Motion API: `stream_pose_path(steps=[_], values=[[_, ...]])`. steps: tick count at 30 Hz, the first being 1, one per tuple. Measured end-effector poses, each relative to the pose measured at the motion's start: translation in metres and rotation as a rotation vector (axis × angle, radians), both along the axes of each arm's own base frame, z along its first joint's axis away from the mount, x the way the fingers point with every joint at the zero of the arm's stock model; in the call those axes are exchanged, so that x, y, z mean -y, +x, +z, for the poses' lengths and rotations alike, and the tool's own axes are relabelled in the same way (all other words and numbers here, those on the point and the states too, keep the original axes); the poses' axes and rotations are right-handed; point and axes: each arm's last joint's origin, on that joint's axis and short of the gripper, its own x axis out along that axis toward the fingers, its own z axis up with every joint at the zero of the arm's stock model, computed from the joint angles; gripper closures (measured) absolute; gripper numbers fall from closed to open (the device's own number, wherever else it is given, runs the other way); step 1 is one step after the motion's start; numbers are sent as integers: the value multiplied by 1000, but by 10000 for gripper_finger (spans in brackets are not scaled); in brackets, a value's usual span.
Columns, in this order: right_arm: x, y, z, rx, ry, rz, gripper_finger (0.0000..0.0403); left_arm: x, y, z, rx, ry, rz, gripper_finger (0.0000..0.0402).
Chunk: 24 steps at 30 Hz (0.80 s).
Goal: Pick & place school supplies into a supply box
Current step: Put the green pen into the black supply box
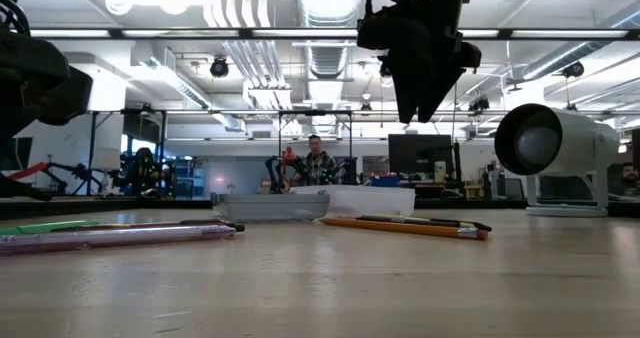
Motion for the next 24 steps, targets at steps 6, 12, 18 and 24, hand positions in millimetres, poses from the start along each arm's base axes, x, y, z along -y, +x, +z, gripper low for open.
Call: stream_pose_path(steps=[6,12,18,24], values=[[0,0,0,4,3,-11,207,-5,-6,4,-43,39,-10,257],[0,0,0,4,3,-11,207,-20,-11,21,19,116,31,257],[1,0,0,6,3,-13,207,-38,-10,15,5,142,56,257],[1,1,0,16,5,-26,207,-45,0,7,80,99,51,257]])
